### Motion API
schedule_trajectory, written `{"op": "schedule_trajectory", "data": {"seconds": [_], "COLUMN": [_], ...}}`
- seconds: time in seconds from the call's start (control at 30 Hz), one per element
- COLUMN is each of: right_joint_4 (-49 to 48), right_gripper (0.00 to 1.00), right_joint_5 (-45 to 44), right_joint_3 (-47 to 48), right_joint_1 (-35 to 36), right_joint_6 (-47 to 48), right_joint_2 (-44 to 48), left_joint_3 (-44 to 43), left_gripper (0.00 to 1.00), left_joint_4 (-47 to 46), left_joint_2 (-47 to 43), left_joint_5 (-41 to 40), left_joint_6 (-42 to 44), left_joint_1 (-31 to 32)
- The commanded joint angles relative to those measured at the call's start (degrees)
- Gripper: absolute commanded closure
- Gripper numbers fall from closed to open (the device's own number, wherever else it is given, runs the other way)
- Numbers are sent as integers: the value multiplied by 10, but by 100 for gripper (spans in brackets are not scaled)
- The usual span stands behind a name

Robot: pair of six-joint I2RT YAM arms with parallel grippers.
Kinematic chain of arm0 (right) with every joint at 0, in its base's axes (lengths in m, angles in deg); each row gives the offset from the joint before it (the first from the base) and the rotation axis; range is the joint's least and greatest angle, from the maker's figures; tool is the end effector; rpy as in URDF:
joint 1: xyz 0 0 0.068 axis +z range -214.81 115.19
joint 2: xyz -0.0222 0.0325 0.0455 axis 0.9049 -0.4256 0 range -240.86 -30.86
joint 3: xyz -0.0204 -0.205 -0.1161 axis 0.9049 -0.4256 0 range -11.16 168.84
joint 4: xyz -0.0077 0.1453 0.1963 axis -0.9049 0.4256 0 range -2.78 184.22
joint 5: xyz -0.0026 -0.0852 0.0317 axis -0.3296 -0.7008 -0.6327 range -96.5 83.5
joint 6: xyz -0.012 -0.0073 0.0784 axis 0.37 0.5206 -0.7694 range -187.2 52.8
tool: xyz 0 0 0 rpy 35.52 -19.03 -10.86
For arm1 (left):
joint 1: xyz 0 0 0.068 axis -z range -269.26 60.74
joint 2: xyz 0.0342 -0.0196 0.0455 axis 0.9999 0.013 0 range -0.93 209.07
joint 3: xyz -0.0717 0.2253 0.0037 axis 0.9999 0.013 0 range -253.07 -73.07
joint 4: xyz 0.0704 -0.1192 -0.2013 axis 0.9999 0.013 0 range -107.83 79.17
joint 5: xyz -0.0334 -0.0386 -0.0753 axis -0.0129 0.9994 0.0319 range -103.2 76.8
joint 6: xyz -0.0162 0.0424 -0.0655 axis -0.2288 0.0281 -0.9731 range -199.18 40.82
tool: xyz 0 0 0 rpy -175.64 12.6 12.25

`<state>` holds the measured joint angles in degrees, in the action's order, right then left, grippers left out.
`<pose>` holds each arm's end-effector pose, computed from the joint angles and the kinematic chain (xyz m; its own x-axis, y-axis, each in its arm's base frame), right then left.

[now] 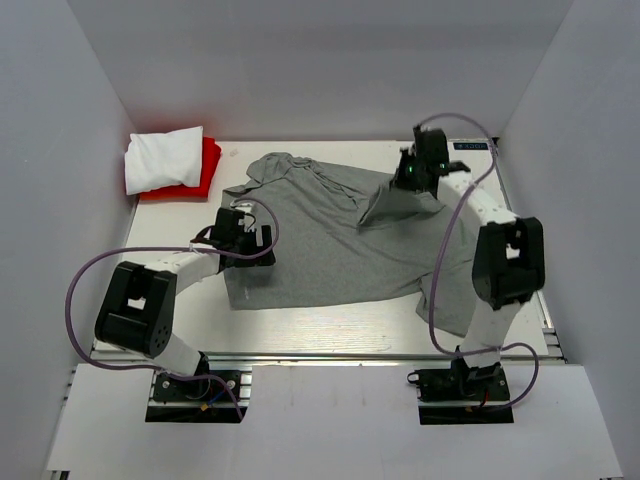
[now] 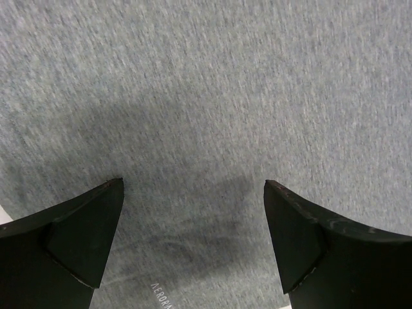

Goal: Fold and stack the t-shirts
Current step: Flatten out the tshirt

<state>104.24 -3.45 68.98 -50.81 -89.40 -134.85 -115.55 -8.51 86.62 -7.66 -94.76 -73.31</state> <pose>0.4007 0.1037 0.2031 -0.6937 0.2158 -0.6871 -0.0201 0.9479 0.3180 0.2827 -0.0875 0.1058 -0.8410 -0.0376 -0.5397 0.1057 0.9670 -0.2320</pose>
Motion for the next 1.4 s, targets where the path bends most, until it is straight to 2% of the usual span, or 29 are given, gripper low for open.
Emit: {"op": "schedule_trajectory", "data": {"seconds": [0.0,0.03,0.13,0.17,0.2,0.23,0.27,0.33,0.37,0.4,0.43,0.47,0.57,0.6,0.7,0.77,0.83,1.03,1.1,1.27,1.3,1.37], "right_joint_4": [11,36,57,47,31,10,-78,-146,-222,-299,-332,-404,-451,-523,-589,-600,-629,-667,-670,-614,-587,-538], "right_gripper": [100,100,100,100,100,100,100,100,100,100,100,100,100,100,100,100,100,100,83,59,36,11], "right_joint_5": [-75,-100,-135,-164,-172,-184,-217,-243,-295,-310,-323,-318,-311,-269,-224,-213,-159,-69,-67,-53,-59,-62], "right_joint_3": [132,232,361,414,445,448,425,398,352,340,333,357,439,461,478,477,477,500,502,501,499,478], "right_joint_1": [-12,-15,-29,-37,-39,-47,-49,-57,-62,-64,-68,-71,-76,-76,-74,-76,-79,-78,-79,-83,-83,-83], "right_joint_6": [-7,-12,-22,-27,-41,-48,-57,-99,-108,-133,-131,-118,-91,-55,-29,-11,-2,106,142,209,212,219], "right_joint_2": [-78,-117,-197,-251,-263,-271,-284,-283,-280,-279,-286,-306,-363,-399,-423,-424,-431,-461,-467,-462,-457,-416], "left_joint_3": [6,6,1,-4,-4,-12,-20,-28,-33,-33,-33,-33,-28,-28,-28,-28,-28,-23,-23,-17,-17,-17], "left_gripper": [0,0,0,0,0,0,0,0,0,0,0,0,0,0,0,0,0,0,0,0,0,0], "left_joint_4": [12,19,25,32,38,38,45,55,64,64,64,64,57,57,57,57,52,52,52,46,46,46], "left_joint_2": [10,18,31,42,48,56,63,86,92,97,97,105,111,111,111,111,116,109,101,49,40,6], "left_joint_5": [-19,-25,-25,-25,-19,-19,-19,-26,-26,-32,-32,-32,-19,-19,-26,-12,-6,-6,-6,-11,-11,-17], "left_joint_6": [-4,-4,1,1,8,15,15,27,27,27,27,27,33,33,33,38,38,43,43,43,43,43], "left_joint_1": [1,1,1,1,1,1,1,1,1,1,1,1,1,-4,-4,-4,-9,-9,-9,-9,-9,-9]}}
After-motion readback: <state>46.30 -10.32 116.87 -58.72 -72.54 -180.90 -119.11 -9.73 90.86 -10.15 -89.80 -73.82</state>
